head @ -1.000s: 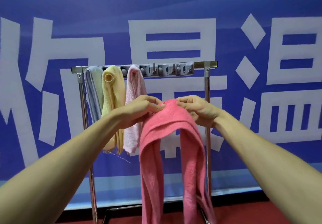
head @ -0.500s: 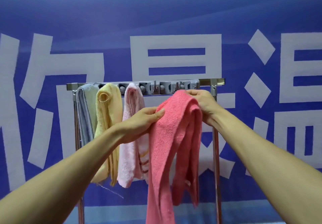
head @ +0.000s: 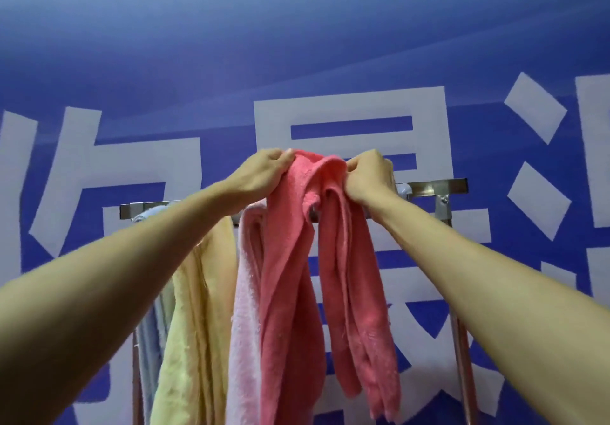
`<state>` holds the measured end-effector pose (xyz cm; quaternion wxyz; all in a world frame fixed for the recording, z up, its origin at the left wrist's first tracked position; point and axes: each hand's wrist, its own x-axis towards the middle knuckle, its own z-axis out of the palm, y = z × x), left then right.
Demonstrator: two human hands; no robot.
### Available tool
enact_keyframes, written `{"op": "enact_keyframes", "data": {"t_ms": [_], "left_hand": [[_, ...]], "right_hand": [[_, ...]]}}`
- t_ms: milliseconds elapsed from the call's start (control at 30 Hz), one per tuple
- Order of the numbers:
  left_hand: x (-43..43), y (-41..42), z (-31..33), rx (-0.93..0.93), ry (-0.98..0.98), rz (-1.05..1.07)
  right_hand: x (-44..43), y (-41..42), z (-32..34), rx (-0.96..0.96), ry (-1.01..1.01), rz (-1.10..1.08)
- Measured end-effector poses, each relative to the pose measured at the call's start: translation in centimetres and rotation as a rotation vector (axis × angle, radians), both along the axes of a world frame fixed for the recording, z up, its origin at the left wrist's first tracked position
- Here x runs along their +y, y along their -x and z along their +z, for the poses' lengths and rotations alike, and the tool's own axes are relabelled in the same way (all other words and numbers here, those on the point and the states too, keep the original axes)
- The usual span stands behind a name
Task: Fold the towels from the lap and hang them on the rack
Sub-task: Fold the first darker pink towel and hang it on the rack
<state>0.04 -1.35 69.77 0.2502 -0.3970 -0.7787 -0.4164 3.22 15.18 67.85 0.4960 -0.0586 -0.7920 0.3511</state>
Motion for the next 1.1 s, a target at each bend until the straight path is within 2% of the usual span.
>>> {"op": "enact_keyframes", "data": {"t_ms": [67, 167, 267, 433, 567, 633, 700, 833, 900, 1033, 1100], "left_hand": [[-0.1, 1.2, 0.5, 0.104, 0.163, 0.218], [0.2, 3.2, -0.1, 0.099, 0.34, 0.393], [0.6, 4.8, -1.2, 0.131, 0.456, 0.452], [0.7, 4.7, -2.2, 0.331, 0.617, 0.559], [0.2, 4.6, -2.5, 0.412, 0.679, 0.583], [-0.1, 4.4, -3.1, 0.466, 0.611, 0.553], [-0.5, 3.7, -3.9, 0.511, 0.458, 0.503], [-1.5, 0.5, -6.3, 0.448, 0.157, 0.399], [-2.0, -2.0, -7.8, 0.411, 0.067, 0.349], [-2.5, -6.5, -12.3, 0.413, 0.044, 0.233], [-2.4, -8.4, -15.2, 0.333, 0.058, 0.128]], "right_hand": [[-0.3, 0.8, -0.2, -0.02, -0.112, -0.069], [-0.6, 2.3, -1.7, -0.067, -0.263, -0.18], [-0.4, 3.2, -3.8, -0.149, -0.335, -0.213], [-0.3, 3.5, -5.7, -0.192, -0.302, -0.186], [-0.4, 2.8, -6.6, -0.224, -0.296, -0.128], [-0.2, 2.4, -7.0, -0.27, -0.297, -0.084], [0.1, 1.5, -7.4, -0.34, -0.304, -0.03], [0.5, -1.4, -7.8, -0.408, -0.321, -0.024], [0.6, -3.0, -8.0, -0.443, -0.326, -0.016], [0.6, -6.6, -9.8, -0.583, -0.333, 0.063], [0.2, -8.7, -11.2, -0.647, -0.349, 0.095]]}}
